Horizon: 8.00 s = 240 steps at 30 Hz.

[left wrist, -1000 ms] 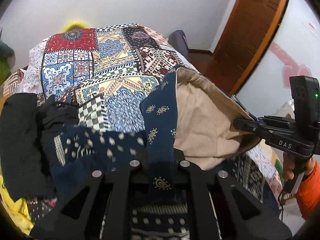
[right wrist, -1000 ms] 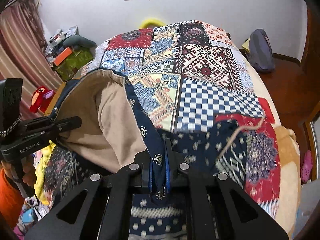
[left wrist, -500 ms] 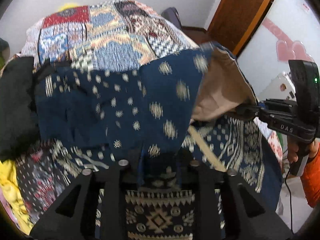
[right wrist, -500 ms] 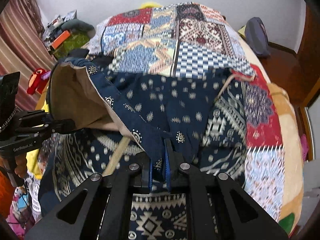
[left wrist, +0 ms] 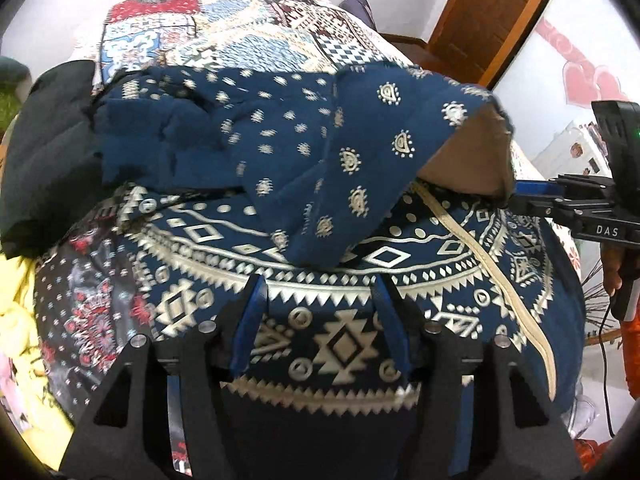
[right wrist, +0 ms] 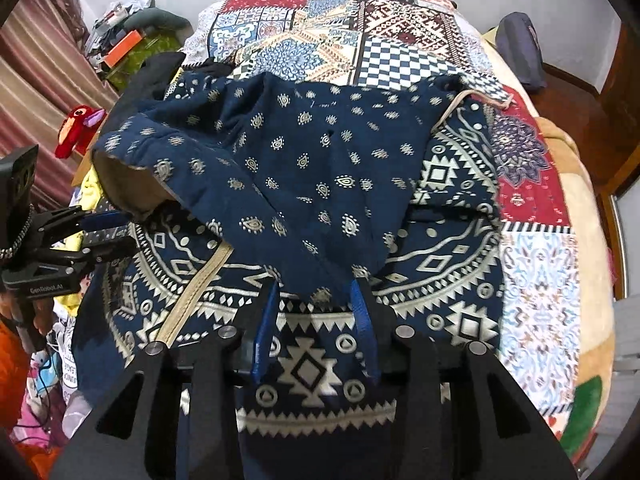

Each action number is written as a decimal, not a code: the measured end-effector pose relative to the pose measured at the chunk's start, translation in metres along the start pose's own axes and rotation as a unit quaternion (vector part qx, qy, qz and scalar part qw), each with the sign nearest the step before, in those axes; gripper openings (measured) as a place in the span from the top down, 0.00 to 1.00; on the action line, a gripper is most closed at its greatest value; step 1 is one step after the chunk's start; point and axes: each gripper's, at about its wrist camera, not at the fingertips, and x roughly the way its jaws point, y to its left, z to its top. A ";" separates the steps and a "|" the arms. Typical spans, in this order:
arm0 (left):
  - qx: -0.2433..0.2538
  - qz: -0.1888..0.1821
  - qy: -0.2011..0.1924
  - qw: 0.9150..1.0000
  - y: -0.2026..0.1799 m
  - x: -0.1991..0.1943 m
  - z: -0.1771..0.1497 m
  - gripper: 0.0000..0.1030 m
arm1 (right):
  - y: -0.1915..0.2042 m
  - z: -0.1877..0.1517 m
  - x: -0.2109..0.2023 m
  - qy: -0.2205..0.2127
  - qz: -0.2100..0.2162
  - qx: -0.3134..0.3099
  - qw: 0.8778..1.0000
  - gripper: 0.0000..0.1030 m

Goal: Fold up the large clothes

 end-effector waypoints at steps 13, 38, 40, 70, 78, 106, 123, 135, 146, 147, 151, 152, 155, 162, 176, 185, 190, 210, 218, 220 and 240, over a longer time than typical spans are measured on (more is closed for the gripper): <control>-0.017 0.038 -0.117 0.992 0.021 -0.074 0.084 0.42 | 0.011 0.051 -0.045 -0.094 -0.008 0.000 0.996 0.58; 0.037 0.049 -0.032 0.998 -0.024 0.042 0.032 0.38 | 0.013 0.002 0.028 0.013 0.016 0.017 1.000 0.55; 0.033 0.044 -0.029 0.998 -0.024 0.037 0.032 0.38 | 0.013 0.006 0.023 0.014 0.016 0.021 1.000 0.55; -0.273 -0.025 -0.058 0.960 0.177 0.057 0.050 0.16 | -0.124 0.062 0.042 -0.015 -0.050 0.174 0.983 0.49; -0.249 -0.033 -0.054 0.967 0.170 0.085 0.075 0.16 | -0.138 0.081 0.070 -0.017 -0.029 0.176 0.984 0.49; -0.069 0.073 -0.156 0.983 0.089 -0.003 0.154 0.84 | -0.081 0.146 -0.008 -0.157 -0.069 0.067 0.983 0.90; -0.134 0.113 -0.080 0.981 0.175 0.093 0.229 0.76 | -0.138 0.226 0.094 -0.094 -0.120 0.093 0.984 0.89; -0.128 0.128 -0.053 0.982 0.168 0.088 0.206 0.57 | -0.122 0.200 0.074 -0.081 -0.153 0.066 0.983 0.76; -0.114 0.132 -0.127 0.976 0.129 -0.014 0.172 0.45 | -0.076 0.156 -0.019 -0.141 -0.160 0.023 0.977 0.46; -0.106 0.139 -0.136 0.975 0.123 -0.025 0.167 0.42 | -0.072 0.152 -0.026 -0.146 -0.156 0.021 0.977 0.46; -0.077 0.150 -0.153 0.974 0.103 -0.057 0.145 0.39 | -0.055 0.131 -0.054 -0.166 -0.150 0.016 0.974 0.37; -0.068 0.150 -0.156 0.974 0.097 -0.066 0.136 0.39 | -0.052 0.125 -0.059 -0.172 -0.150 0.014 0.974 0.36; -0.054 0.150 -0.159 0.974 0.085 -0.081 0.113 0.32 | -0.046 0.108 -0.070 -0.181 -0.151 0.009 0.972 0.35; -0.057 0.136 -0.135 0.980 0.070 -0.081 0.060 0.30 | -0.037 0.060 -0.073 -0.162 -0.153 0.005 0.975 0.35; -0.138 0.043 -0.019 0.989 0.074 -0.018 -0.031 0.30 | -0.051 -0.020 -0.024 -0.054 -0.152 0.034 0.986 0.35; -0.185 -0.036 -0.004 0.982 0.073 0.003 -0.062 0.30 | -0.080 -0.055 -0.002 -0.008 -0.104 0.111 0.988 0.35; -0.168 -0.051 -0.020 0.984 0.060 0.000 -0.067 0.45 | -0.088 -0.068 0.009 0.000 -0.052 0.129 0.990 0.33; -0.119 -0.029 -0.117 0.986 0.055 -0.052 -0.014 0.94 | -0.072 -0.022 -0.030 -0.102 -0.009 0.089 0.991 0.92; -0.097 -0.013 -0.200 0.975 0.064 -0.090 0.053 0.94 | -0.064 0.051 -0.067 -0.190 -0.019 0.049 0.980 0.92; -0.097 -0.012 -0.215 0.972 0.068 -0.094 0.073 0.94 | -0.063 0.071 -0.070 -0.207 -0.027 0.040 0.977 0.92; -0.172 0.058 -0.151 0.972 0.177 0.041 0.240 0.94 | -0.110 0.241 0.055 -0.161 -0.096 0.064 0.980 0.92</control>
